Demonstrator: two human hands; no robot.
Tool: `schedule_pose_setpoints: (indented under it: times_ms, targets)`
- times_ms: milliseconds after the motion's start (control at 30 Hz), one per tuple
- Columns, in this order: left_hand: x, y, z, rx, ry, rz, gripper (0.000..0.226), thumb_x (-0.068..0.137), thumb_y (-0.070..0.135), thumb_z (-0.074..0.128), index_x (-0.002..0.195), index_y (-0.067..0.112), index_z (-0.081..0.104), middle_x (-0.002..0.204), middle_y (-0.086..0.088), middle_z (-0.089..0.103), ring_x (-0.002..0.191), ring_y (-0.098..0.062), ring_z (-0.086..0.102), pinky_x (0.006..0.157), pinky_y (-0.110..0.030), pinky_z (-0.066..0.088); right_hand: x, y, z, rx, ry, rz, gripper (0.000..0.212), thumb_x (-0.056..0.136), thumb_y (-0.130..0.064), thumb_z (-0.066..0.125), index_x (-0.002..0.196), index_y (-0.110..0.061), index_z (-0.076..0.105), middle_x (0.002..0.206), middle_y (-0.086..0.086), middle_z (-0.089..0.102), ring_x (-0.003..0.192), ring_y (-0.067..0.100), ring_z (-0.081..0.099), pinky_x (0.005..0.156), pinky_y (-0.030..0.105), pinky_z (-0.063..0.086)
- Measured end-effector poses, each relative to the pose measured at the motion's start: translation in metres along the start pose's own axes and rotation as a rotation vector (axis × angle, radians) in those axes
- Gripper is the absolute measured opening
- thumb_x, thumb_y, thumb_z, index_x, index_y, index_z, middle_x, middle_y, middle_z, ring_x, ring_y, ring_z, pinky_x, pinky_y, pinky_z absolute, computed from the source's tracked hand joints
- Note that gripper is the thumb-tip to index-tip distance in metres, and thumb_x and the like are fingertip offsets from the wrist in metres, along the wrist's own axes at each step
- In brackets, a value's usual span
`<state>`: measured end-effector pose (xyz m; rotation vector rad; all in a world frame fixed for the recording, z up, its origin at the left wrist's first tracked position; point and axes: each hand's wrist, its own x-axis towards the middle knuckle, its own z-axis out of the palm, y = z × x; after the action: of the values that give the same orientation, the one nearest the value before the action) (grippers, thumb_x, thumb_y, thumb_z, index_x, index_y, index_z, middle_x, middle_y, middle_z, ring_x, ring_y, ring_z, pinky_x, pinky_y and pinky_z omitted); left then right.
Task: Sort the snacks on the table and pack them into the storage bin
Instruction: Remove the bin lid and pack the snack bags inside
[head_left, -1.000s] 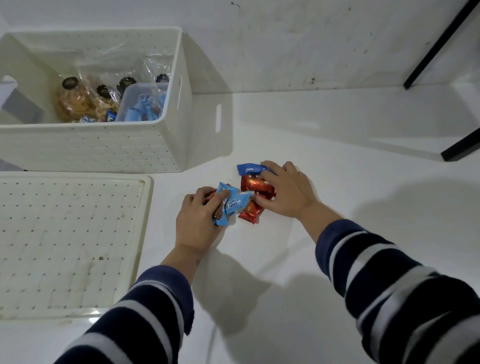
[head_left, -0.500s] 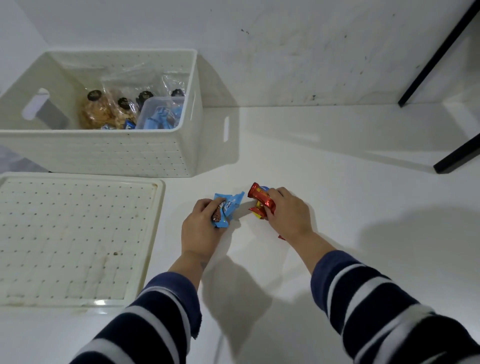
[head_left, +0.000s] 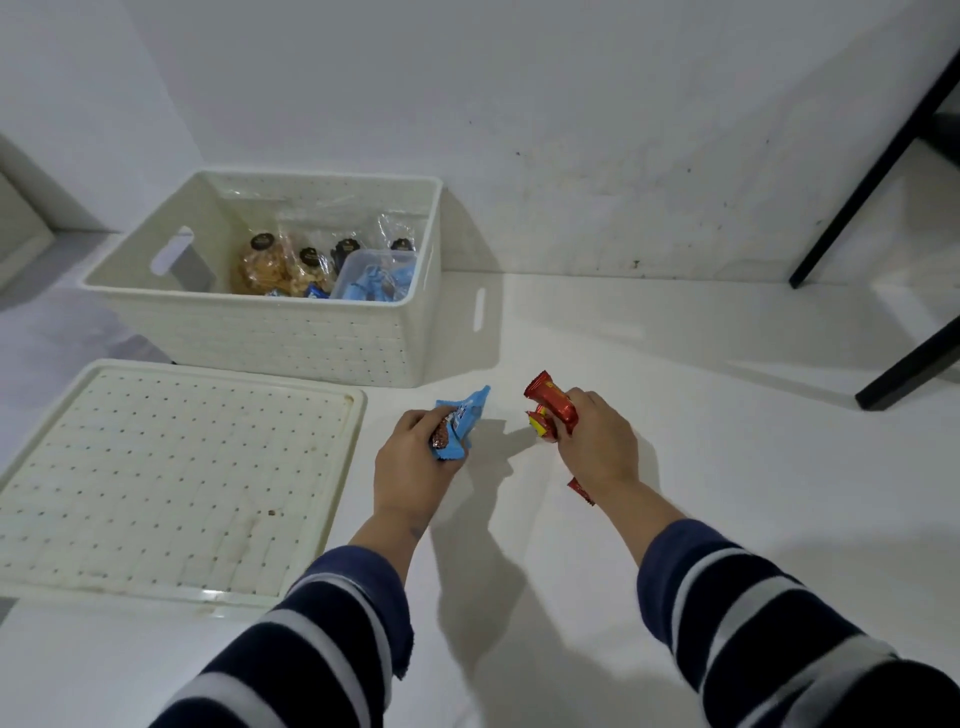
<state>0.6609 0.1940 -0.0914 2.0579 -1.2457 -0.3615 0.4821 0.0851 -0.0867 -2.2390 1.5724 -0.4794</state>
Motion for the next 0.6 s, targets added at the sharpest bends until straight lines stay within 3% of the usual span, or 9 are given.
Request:
schedule_pose_setpoints:
  times_ms: [133, 333, 467, 600]
  targets:
    - [0.02, 0.026, -0.034, -0.049, 0.089, 0.073, 0.042, 0.08, 0.028, 0.072, 0.121, 0.025, 0.063, 0.11, 0.008, 0.06, 0.085, -0.003, 0.05, 0.067, -0.005, 0.033, 0.024, -0.032, -0.036, 0.041, 0.113, -0.068, 0.011, 0.091, -0.024, 0.054, 0.096, -0.014, 0.057, 0.092, 0.002, 0.06, 0.079, 0.026, 0.059, 0.063, 0.028, 0.038]
    - [0.059, 0.047, -0.113, -0.068, 0.258, 0.199, 0.042, 0.077, 0.028, 0.075, 0.117, 0.022, 0.065, 0.108, 0.004, 0.064, 0.088, -0.012, 0.058, 0.074, -0.023, 0.044, 0.056, -0.107, -0.076, 0.196, 0.21, -0.184, 0.014, 0.092, -0.03, 0.054, 0.089, -0.017, 0.057, 0.083, 0.0, 0.062, 0.073, 0.022, 0.059, 0.06, 0.03, 0.044]
    - [0.092, 0.042, -0.167, -0.346, 0.232, 0.066, 0.024, 0.082, 0.03, 0.07, 0.104, 0.023, 0.069, 0.077, 0.007, 0.064, 0.057, -0.007, 0.054, 0.051, -0.021, 0.045, 0.073, -0.172, -0.082, 0.478, 0.135, -0.157, 0.004, 0.087, -0.022, 0.059, 0.086, -0.021, 0.056, 0.078, -0.001, 0.062, 0.072, 0.021, 0.06, 0.064, 0.033, 0.049]
    - [0.137, 0.017, -0.221, -0.466, 0.147, -0.026, 0.015, 0.087, 0.025, 0.068, 0.1, 0.019, 0.067, 0.068, 0.009, 0.061, 0.051, 0.001, 0.054, 0.044, -0.007, 0.038, 0.096, -0.241, -0.07, 0.538, 0.068, -0.181, 0.008, 0.087, -0.014, 0.055, 0.086, -0.022, 0.057, 0.079, -0.003, 0.061, 0.075, 0.02, 0.057, 0.069, 0.033, 0.047]
